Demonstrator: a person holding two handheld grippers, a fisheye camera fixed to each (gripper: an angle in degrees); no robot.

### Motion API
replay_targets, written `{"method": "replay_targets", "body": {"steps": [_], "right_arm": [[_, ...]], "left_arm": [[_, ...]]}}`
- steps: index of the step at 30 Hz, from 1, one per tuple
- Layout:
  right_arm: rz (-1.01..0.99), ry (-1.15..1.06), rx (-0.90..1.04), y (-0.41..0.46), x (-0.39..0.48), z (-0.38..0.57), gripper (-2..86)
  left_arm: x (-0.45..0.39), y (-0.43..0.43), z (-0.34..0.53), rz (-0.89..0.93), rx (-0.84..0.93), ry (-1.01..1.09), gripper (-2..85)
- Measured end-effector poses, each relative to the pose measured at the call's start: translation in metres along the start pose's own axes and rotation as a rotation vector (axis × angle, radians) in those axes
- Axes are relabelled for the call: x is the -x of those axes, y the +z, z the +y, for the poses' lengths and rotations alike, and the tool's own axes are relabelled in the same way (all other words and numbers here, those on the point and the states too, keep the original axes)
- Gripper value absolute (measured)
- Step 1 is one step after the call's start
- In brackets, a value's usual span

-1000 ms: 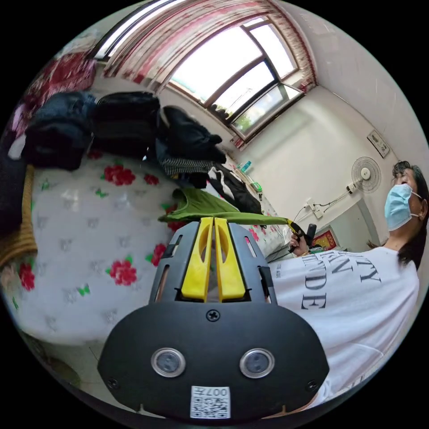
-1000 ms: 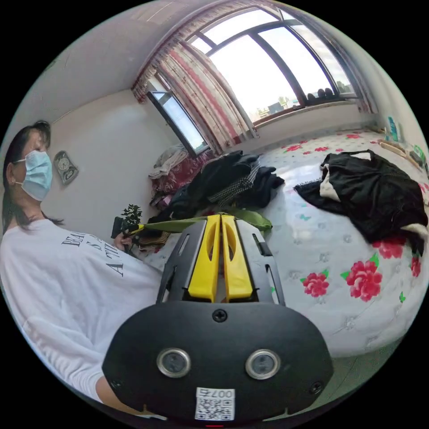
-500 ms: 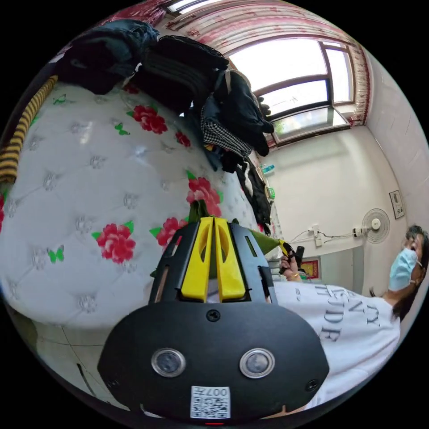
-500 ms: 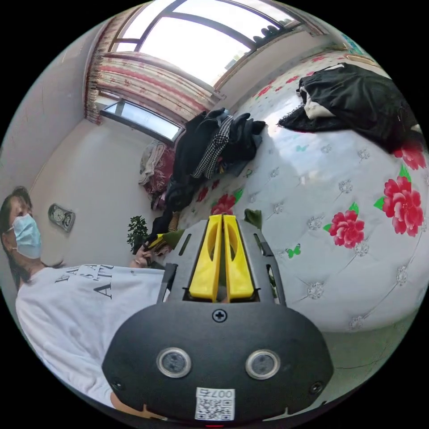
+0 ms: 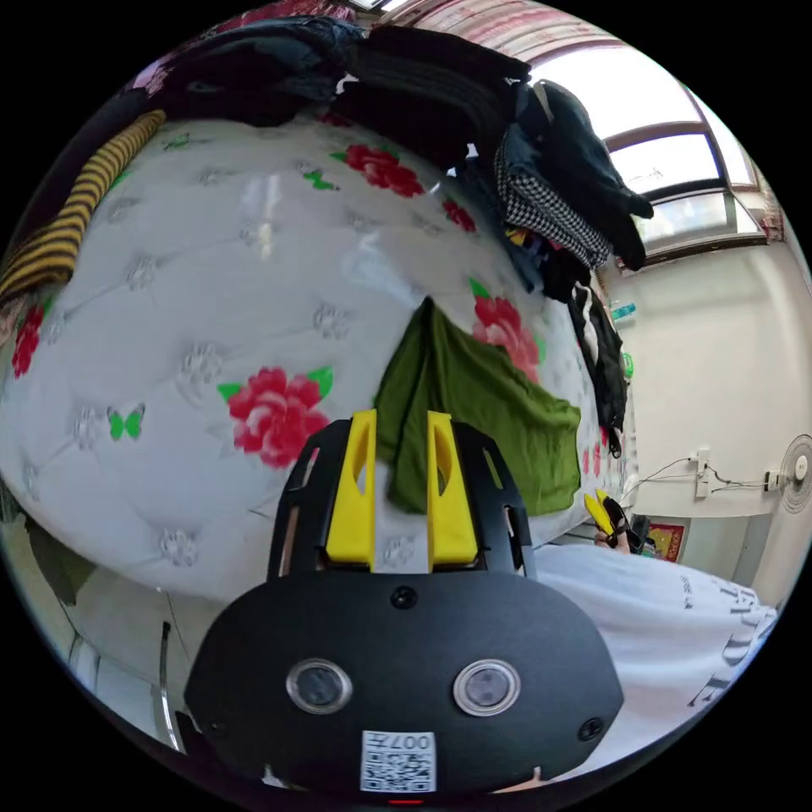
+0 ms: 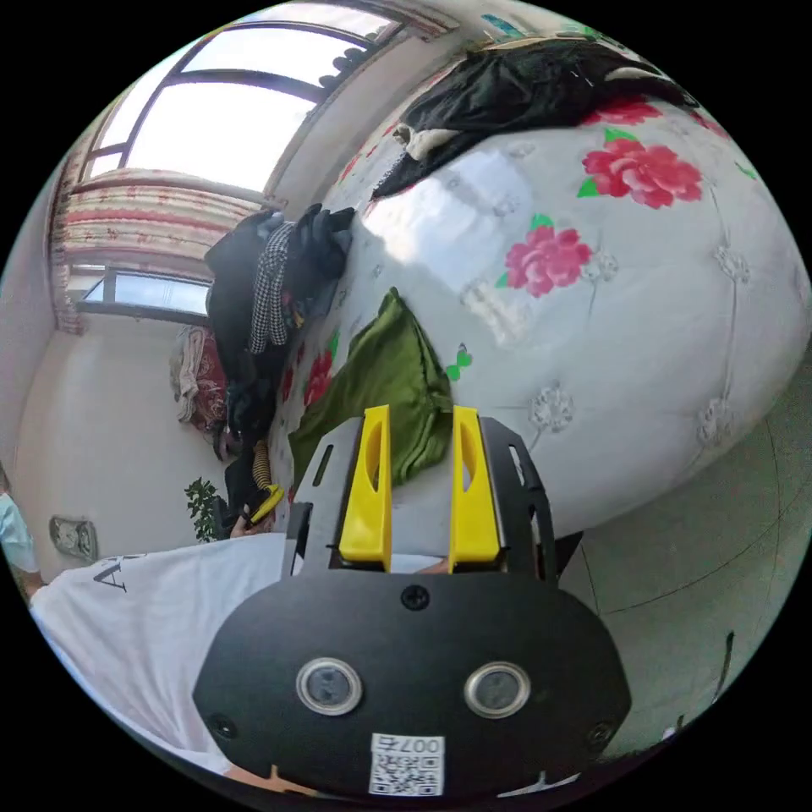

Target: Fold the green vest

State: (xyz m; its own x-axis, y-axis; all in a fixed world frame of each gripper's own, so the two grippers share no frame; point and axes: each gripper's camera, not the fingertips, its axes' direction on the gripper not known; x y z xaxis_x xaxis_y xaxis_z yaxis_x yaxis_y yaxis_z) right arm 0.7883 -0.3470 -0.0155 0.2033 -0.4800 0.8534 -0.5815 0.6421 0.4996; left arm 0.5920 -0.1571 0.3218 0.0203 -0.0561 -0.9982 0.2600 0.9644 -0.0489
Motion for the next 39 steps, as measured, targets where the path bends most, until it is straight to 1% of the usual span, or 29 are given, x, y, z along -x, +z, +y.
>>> {"method": "replay_targets", "body": {"steps": [3,5,7,9,10,12,14,16,17,19,20,21,22,23,24,25,27,28,29,32,34,35,37,39], "right_arm": [[-0.036,0.081,0.002,0.017,-0.030,0.032,6.2],[-0.056,0.090,-0.013,0.031,-0.035,0.034,5.7],[-0.077,0.082,-0.028,0.057,-0.031,0.025,4.4],[-0.084,0.088,-0.004,0.082,-0.026,0.013,2.8],[-0.072,0.098,0.025,0.098,-0.020,0.004,1.8],[-0.058,0.060,0.005,0.107,0.002,-0.007,0.9],[-0.080,-0.043,-0.013,0.111,0.042,-0.015,0.4],[-0.078,-0.290,0.026,0.121,0.127,-0.018,0.2],[-0.069,-0.370,0.043,0.126,0.153,-0.015,0.2],[-0.044,-0.701,0.166,0.163,0.254,0.014,0.5],[-0.047,-0.776,0.204,0.175,0.275,0.025,0.6],[-0.057,-0.899,0.290,0.204,0.312,0.049,1.0],[-0.074,-0.983,0.384,0.238,0.338,0.076,1.7],[-0.087,-1.015,0.431,0.256,0.347,0.089,2.1],[-0.104,-1.053,0.535,0.294,0.356,0.114,2.9],[-0.100,-1.055,0.651,0.332,0.356,0.135,3.7],[-0.089,-1.029,0.809,0.376,0.345,0.157,4.7],[-0.072,-1.007,0.830,0.388,0.333,0.160,5.1],[-0.061,-0.992,0.821,0.389,0.327,0.159,5.3],[-0.017,-0.837,0.716,0.375,0.283,0.128,6.0],[-0.010,-0.614,0.627,0.356,0.225,0.098,6.4],[-0.015,-0.553,0.611,0.353,0.209,0.093,6.5],[-0.047,-0.350,0.586,0.346,0.149,0.084,6.6],[-0.064,-0.257,0.600,0.352,0.119,0.087,6.4]], "left_arm": [[0.013,0.006,0.022,0.008,0.025,-0.040,8.4],[0.019,0.010,0.024,0.031,0.030,-0.057,8.5],[0.025,0.019,0.017,0.046,0.052,-0.064,8.8],[0.028,0.025,0.012,0.045,0.066,-0.062,8.8],[0.030,0.028,0.009,0.041,0.070,-0.065,8.5],[0.035,0.029,0.007,0.037,0.069,-0.070,8.3],[0.041,0.028,0.008,0.053,0.067,-0.069,8.3],[0.051,0.025,0.011,0.073,0.061,-0.075,8.4],[0.054,0.024,0.012,0.079,0.058,-0.077,8.4],[0.064,0.019,0.018,0.109,0.042,-0.082,8.5],[0.067,0.018,0.019,0.116,0.038,-0.084,8.5],[0.072,0.016,0.022,0.128,0.030,-0.085,8.5],[0.077,0.013,0.024,0.140,0.019,-0.083,8.5],[0.079,0.012,0.025,0.145,0.014,-0.082,8.5],[0.085,0.010,0.028,0.155,0.006,-0.082,8.6],[0.090,0.008,0.031,0.168,0.000,-0.083,8.8],[0.099,0.006,0.035,0.185,-0.006,-0.093,8.9],[0.105,0.005,0.038,0.201,-0.010,-0.095,9.1],[0.108,0.004,0.040,0.211,-0.010,-0.093,9.3],[0.118,0.008,0.046,0.254,0.013,-0.077,10.3],[0.123,0.013,0.048,0.299,0.026,-0.065,11.1],[0.124,0.015,0.048,0.312,0.030,-0.064,11.2],[0.125,0.023,0.044,0.352,0.051,-0.056,11.7],[0.122,0.032,0.038,0.371,0.082,-0.039,11.6]]}}
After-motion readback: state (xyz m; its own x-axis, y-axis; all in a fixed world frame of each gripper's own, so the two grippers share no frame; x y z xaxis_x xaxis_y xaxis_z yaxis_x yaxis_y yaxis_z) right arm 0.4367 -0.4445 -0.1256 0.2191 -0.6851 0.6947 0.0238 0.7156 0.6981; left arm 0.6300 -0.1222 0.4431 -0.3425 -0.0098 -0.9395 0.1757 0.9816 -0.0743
